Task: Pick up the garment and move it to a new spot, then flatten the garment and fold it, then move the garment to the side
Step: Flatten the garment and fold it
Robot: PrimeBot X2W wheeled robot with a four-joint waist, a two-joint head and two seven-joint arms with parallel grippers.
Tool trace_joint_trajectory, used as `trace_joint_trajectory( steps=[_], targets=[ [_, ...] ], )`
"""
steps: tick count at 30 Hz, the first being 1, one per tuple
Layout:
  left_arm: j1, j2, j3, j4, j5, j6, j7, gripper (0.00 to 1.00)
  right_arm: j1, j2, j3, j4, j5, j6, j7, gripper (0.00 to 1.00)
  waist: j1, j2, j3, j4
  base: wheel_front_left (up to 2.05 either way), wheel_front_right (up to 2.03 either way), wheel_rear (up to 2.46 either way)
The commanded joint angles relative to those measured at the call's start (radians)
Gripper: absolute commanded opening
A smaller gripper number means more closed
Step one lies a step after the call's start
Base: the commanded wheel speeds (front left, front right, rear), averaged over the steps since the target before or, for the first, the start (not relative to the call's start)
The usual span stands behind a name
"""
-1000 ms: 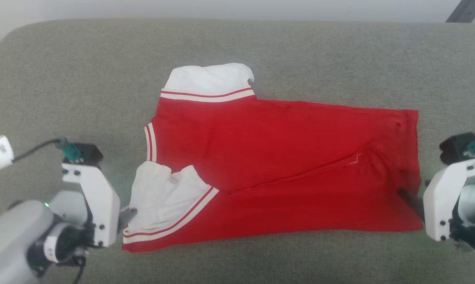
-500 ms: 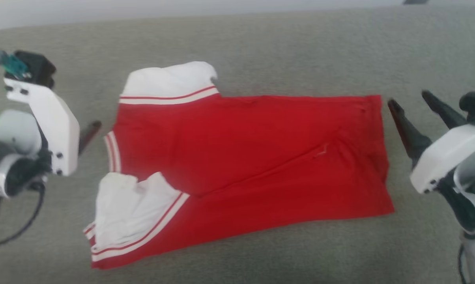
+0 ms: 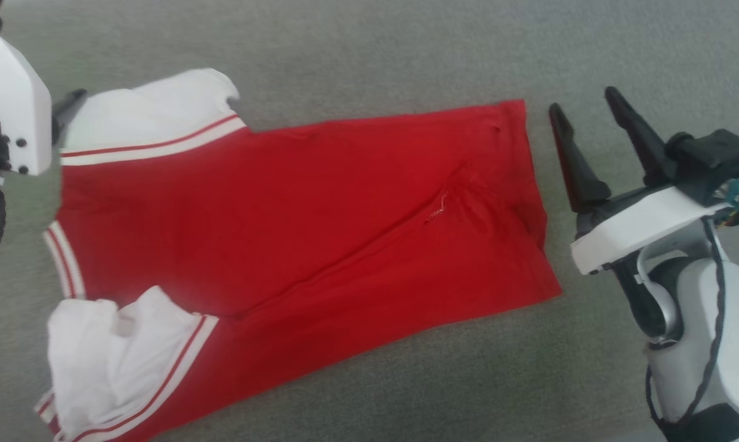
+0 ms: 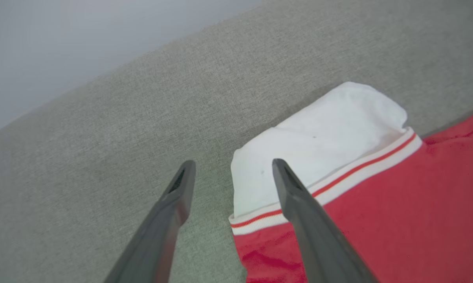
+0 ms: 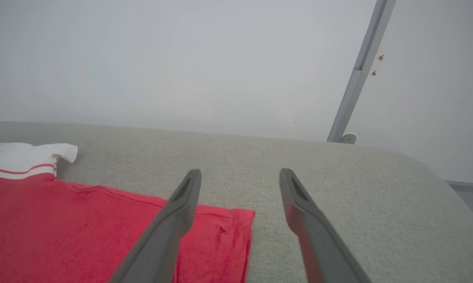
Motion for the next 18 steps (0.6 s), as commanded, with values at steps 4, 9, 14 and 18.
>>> trace_joint_trajectory(
  steps=[4,9,14,18],
  targets=[
    [-0.061,-0.030,-0.011,0.107,0.006,-0.041,0.038,1.00,-0.027,0.012,0.035,0.028,0.011,0.000,-0.017,1.00,0.0000,0.0000,0.064,-0.051,0.00,0.00,0.00],
    [-0.107,-0.049,-0.011,0.199,-0.005,-0.060,0.079,1.00,-0.036,0.016,0.053,0.043,0.021,0.000,-0.024,1.00,0.0000,0.0000,0.094,-0.067,0.00,0.00,0.00],
    [-0.118,-0.077,-0.015,0.277,-0.034,-0.055,0.139,1.00,-0.042,0.003,0.068,0.045,0.033,0.000,-0.007,1.00,0.0000,0.0000,0.116,-0.071,0.00,0.00,0.00],
    [-0.100,-0.117,-0.011,0.330,-0.082,-0.027,0.206,1.00,-0.054,-0.007,0.072,0.041,0.042,0.000,0.018,1.00,0.0000,0.0000,0.123,-0.068,0.00,0.00,0.00]
  ],
)
